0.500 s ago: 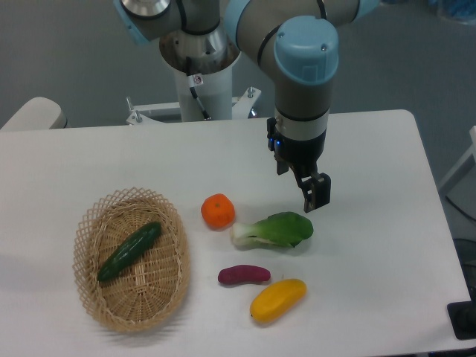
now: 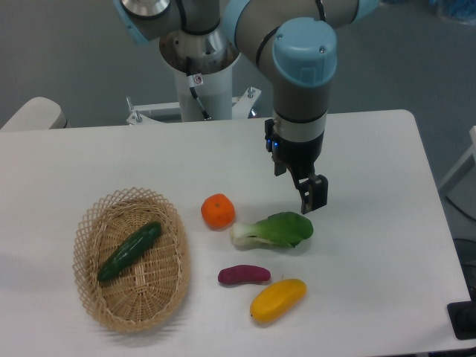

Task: Pick up the cucumber from the basket
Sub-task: 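Move the gripper over the basket toward the green cucumber, then lower the gripper onto the cucumber and close it around it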

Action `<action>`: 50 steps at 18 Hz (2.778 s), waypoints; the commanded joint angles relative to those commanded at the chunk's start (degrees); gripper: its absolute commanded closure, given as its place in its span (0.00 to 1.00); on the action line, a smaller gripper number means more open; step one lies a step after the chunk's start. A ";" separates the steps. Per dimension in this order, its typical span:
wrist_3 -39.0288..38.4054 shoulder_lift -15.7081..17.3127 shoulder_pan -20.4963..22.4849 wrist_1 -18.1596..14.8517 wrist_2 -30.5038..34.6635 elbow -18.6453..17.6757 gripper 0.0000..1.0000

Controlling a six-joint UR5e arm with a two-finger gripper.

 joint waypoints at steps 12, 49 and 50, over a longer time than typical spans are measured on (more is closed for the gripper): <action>-36.31 -4.04 -11.86 0.26 -0.89 -2.19 0.00; -56.18 -14.94 -28.13 17.49 4.39 -10.46 0.00; -56.18 -15.03 -28.13 17.58 4.39 -10.46 0.00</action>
